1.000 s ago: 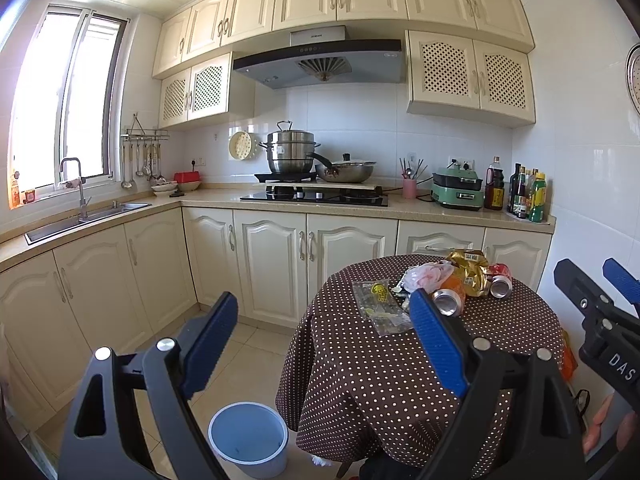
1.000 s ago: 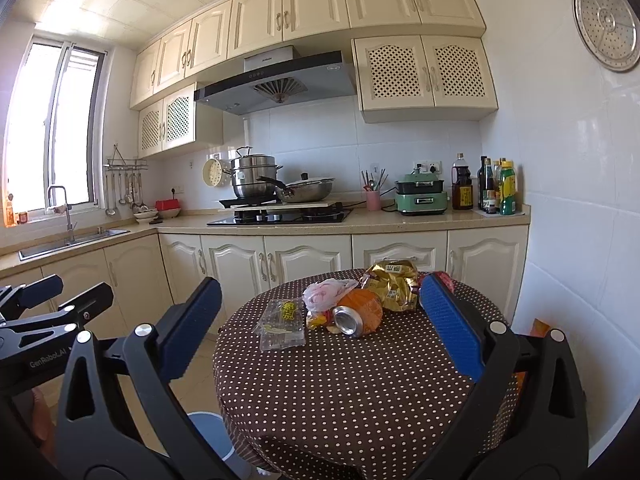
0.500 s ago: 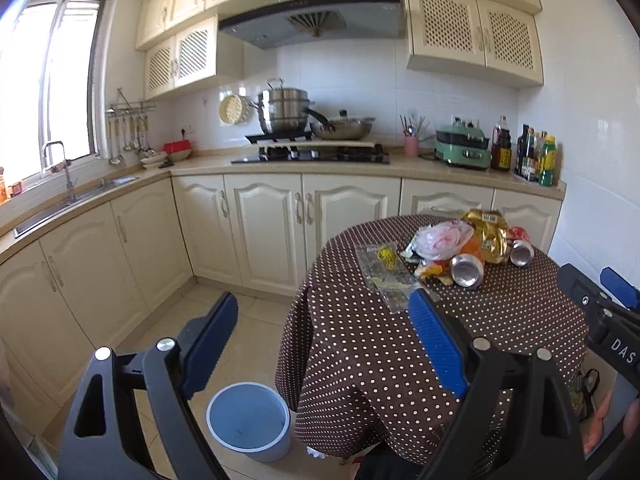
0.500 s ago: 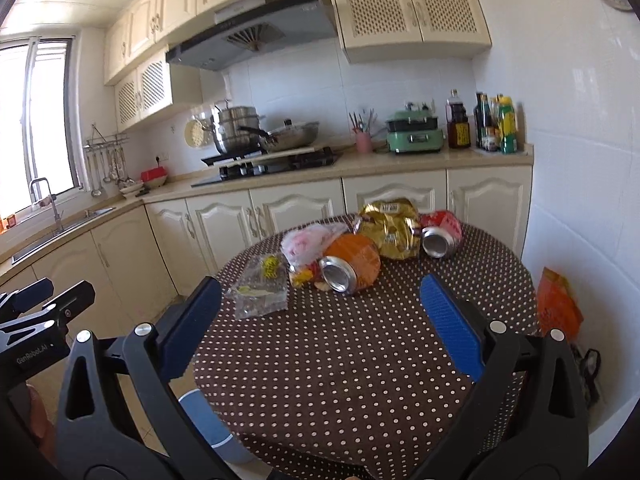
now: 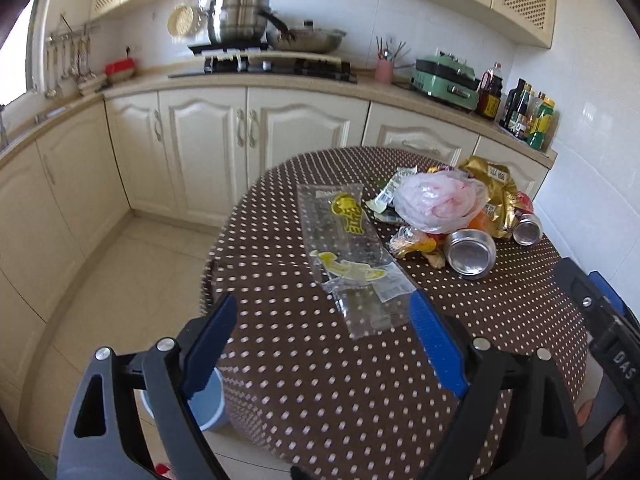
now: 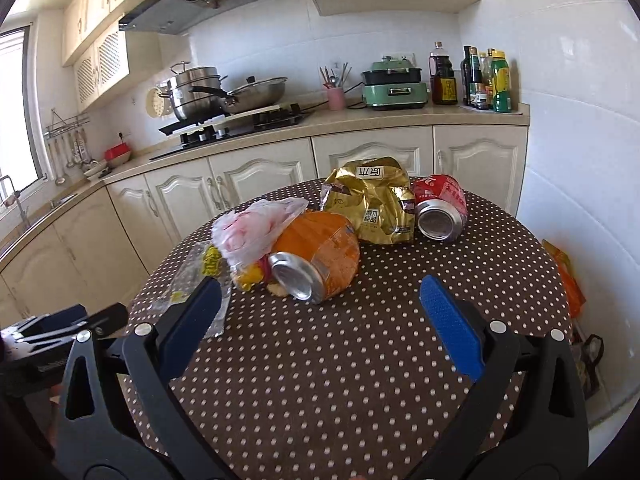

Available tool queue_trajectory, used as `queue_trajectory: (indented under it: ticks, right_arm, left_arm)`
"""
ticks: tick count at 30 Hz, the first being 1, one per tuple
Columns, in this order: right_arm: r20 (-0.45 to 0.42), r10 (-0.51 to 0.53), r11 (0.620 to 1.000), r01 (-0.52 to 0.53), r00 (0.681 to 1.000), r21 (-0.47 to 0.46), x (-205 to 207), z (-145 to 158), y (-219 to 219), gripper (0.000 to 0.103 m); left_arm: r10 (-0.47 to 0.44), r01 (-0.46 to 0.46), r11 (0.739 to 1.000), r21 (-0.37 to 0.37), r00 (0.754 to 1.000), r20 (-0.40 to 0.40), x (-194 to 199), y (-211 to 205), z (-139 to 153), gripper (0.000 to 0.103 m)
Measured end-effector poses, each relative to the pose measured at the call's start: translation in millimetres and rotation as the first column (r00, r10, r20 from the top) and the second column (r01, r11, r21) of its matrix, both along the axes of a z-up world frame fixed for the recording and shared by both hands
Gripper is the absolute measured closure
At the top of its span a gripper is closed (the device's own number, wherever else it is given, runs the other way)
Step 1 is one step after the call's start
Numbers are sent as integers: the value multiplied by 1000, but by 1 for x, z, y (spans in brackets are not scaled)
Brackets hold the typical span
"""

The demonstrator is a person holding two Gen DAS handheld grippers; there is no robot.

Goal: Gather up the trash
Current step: 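Grasp the clear yellow-print bag with the left tool while the right tool grasps the white-pink plastic bag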

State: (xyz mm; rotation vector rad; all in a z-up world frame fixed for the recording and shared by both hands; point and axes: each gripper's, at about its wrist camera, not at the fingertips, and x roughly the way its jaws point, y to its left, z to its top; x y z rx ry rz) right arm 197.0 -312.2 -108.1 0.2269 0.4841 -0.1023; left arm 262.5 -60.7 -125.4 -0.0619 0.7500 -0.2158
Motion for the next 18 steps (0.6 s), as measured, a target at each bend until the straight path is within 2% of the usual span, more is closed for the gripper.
queue_trajectory:
  ticks: [2, 6, 13, 15, 16, 17, 18]
  right_arm:
    - [-13, -8, 1000, 8, 1000, -3, 12, -2, -4, 6]
    - [-28, -11, 1000, 11, 1000, -2, 32, -2, -6, 6]
    - [-32, 20, 1000, -20, 999, -13, 70, 5, 2, 6]
    - [-37, 38, 999, -38, 999, -12, 80, 7, 7, 6]
    - [-42, 47, 999, -47, 998, -14, 86, 7, 10, 6]
    - [-46, 56, 998, -56, 997, -14, 91, 8, 13, 6]
    - [-46, 66, 998, -67, 997, -12, 96, 9, 17, 6]
  left_arm:
    - [-1, 0, 1000, -19, 999, -47, 18, -5, -12, 17]
    - [-1, 1, 1000, -2, 995, -99, 47, -19, -31, 17]
    - [-3, 1, 1000, -8, 984, -178, 82, -25, -50, 18]
    - [-5, 6, 1000, 6, 988, -156, 83, -26, -51, 33]
    - [1, 1, 1000, 18, 990, -142, 83, -25, -50, 51]
    - [2, 0, 1000, 15, 991, -133, 82, -23, -48, 64]
    - [-5, 4, 1000, -10, 992, -126, 81, -20, -46, 73]
